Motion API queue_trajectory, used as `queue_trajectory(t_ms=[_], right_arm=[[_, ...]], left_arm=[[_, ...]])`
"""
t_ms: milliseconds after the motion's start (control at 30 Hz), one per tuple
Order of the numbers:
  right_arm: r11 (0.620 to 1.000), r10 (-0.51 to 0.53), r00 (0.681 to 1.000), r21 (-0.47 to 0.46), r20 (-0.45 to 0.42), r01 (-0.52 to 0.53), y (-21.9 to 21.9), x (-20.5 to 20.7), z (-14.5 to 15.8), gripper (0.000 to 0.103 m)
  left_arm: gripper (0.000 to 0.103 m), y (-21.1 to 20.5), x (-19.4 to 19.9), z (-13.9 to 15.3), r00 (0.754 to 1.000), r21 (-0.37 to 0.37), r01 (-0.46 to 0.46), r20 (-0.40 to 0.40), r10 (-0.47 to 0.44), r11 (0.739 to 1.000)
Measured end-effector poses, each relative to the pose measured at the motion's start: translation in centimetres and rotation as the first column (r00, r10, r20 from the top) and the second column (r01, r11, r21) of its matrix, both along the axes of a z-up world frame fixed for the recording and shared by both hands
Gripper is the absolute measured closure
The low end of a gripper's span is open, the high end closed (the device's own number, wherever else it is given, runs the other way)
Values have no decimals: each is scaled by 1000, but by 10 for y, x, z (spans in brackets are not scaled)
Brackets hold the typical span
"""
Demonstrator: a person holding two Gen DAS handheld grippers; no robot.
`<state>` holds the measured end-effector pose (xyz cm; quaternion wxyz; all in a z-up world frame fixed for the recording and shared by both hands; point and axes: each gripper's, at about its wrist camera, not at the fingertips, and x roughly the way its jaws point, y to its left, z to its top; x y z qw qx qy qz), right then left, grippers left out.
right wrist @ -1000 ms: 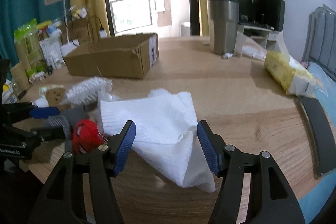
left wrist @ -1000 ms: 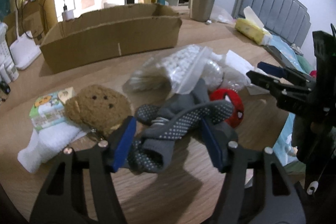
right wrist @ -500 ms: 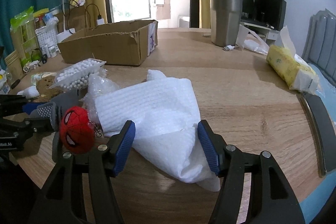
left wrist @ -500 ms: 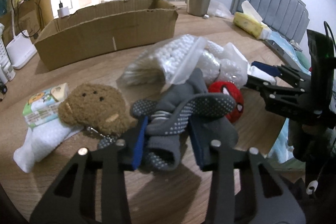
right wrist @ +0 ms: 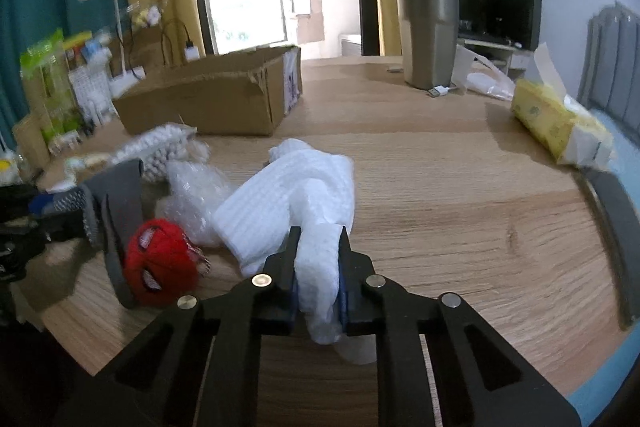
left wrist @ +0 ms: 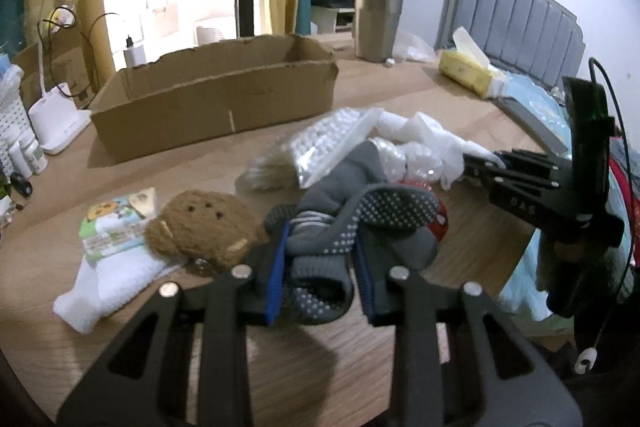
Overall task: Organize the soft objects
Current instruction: 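Carry the socks in the left gripper and towel in the right gripper over the box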
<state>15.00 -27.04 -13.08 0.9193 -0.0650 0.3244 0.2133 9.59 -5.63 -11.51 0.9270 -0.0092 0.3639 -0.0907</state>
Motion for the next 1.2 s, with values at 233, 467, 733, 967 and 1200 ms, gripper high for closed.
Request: queue_trajectory(t_ms=[233,467,733,967,1200], right_arm=[[996,19,1000,92,19,-21,-1,-3,17,87],[992,32,997,117,66,-40,1,-8,38,87],[990,48,993,129,104,-61,7,-11,56,87],[988,77,989,126,125,-93,22,-5,65,87],[985,97,984,131,147,-116,37,9,70,87]], left_arm=[[72,10,-11,24,997,-13,-14,73,15,1000],[72,21,-19,42,990,-24,-31,139,34,999],[72,47,-16,53,978,-49,-86,185,94,995],[72,73,-6,58,967,-99,-135,206,153,986],[72,93,11,63,953,-108,-162,239,184,981]])
